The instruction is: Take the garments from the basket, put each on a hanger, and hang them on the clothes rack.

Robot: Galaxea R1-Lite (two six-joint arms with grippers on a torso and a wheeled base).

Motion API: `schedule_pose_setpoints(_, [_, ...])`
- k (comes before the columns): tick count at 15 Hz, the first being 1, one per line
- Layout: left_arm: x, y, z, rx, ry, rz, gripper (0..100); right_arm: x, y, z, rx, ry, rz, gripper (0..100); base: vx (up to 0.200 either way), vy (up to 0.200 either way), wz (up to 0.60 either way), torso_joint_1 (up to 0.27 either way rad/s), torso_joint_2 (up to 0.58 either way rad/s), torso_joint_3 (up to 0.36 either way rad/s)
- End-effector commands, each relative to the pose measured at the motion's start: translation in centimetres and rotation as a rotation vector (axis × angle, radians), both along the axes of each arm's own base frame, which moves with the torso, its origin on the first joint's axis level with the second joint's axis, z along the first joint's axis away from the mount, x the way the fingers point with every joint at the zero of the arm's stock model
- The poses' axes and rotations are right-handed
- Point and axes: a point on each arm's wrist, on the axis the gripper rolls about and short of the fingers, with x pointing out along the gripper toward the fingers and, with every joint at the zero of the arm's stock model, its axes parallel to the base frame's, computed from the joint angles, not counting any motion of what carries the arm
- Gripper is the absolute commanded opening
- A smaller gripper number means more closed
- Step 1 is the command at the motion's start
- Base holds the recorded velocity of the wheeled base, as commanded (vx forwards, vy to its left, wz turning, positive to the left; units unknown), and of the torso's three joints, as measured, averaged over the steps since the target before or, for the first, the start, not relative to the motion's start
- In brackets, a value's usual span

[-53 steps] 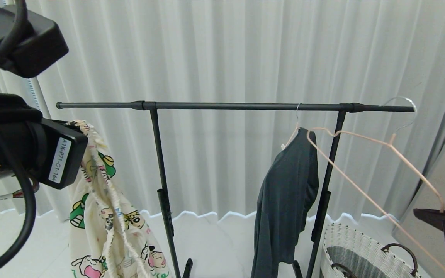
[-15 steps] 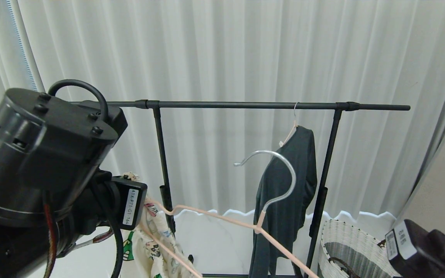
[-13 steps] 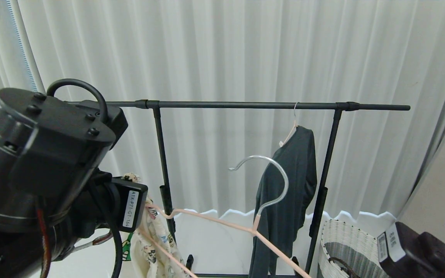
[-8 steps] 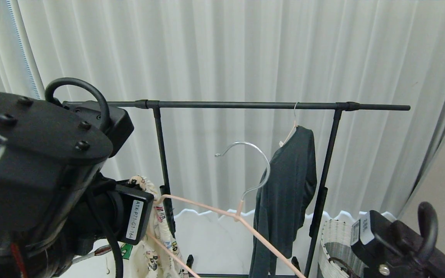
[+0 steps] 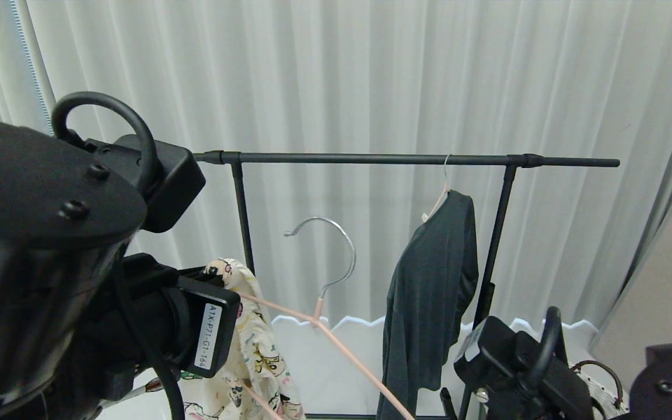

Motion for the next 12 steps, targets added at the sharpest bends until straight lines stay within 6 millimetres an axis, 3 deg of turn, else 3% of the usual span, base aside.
schedule_pose_setpoints(1, [0.03, -0.16, -0.09, 0.005, 0.003, -0.004, 0, 0.23, 0.44, -0.64, -0.025, 0.008, -0.003, 0, 0.0, 0.0, 0.0, 0.0, 0.0, 0.0])
schedule_pose_setpoints(12, [0.58, -1.09, -0.77, 0.063, 0.017, -0.017, 0, 0.72, 0.79, -0.94, -0.031, 0.035, 0.034, 0, 0.0, 0.0, 0.0, 0.0, 0.0, 0.0])
